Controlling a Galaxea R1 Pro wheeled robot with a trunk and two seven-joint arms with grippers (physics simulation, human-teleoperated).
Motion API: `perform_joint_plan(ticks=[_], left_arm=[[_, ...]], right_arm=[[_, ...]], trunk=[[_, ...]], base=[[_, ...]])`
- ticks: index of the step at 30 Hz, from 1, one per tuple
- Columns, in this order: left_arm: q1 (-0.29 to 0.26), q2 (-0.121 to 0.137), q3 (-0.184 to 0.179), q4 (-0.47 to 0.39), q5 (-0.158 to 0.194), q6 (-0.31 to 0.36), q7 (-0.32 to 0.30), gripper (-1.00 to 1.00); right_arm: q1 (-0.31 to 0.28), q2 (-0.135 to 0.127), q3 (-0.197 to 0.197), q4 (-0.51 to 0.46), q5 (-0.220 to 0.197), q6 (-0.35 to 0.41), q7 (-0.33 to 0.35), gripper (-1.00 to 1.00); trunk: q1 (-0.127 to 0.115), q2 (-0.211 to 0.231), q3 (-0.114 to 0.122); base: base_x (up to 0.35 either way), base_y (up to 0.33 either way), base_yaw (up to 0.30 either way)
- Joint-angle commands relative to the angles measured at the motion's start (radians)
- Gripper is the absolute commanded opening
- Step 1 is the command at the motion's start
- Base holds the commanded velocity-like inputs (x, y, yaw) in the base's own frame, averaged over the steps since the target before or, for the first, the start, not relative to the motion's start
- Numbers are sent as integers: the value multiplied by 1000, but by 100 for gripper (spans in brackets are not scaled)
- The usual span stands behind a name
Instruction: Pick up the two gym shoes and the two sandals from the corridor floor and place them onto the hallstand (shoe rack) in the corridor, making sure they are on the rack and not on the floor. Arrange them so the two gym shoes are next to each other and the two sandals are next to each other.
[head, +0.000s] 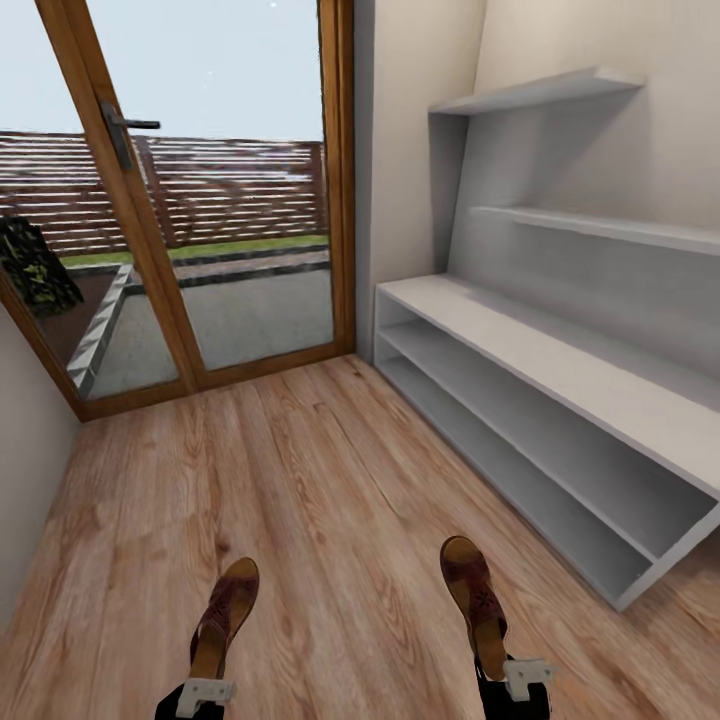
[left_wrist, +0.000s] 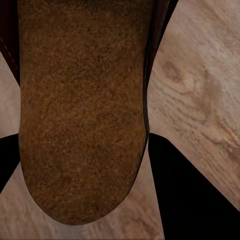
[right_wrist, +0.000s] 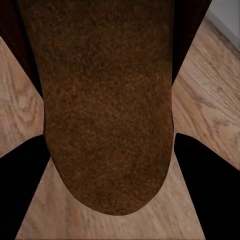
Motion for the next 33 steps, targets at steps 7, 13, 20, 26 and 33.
perform_joint_plan(ticks=[7,13,20,26,33], left_arm=[[-1,0,6,1,-13,-4,0,-100],[-1,1,7,1,-13,-3,0,-100],[0,1,7,1,-13,-3,0,-100],[-1,1,6,1,-13,-3,0,-100],[-1,1,6,1,-13,-3,0,-100]], right_arm=[[-1,0,3,-1,6,-2,-6,-100],[-1,-1,4,0,6,-2,-7,-100],[-1,0,5,20,7,-1,-6,-100],[-1,1,5,33,8,-1,-6,-100],[-1,1,5,34,8,-1,-6,-100]], trunk=[[0,0,-1],[0,0,-1],[0,0,-1],[0,0,-1],[0,0,-1]], base=[[211,238,0],[237,236,0],[265,230,0],[281,219,0],[291,192,0]])
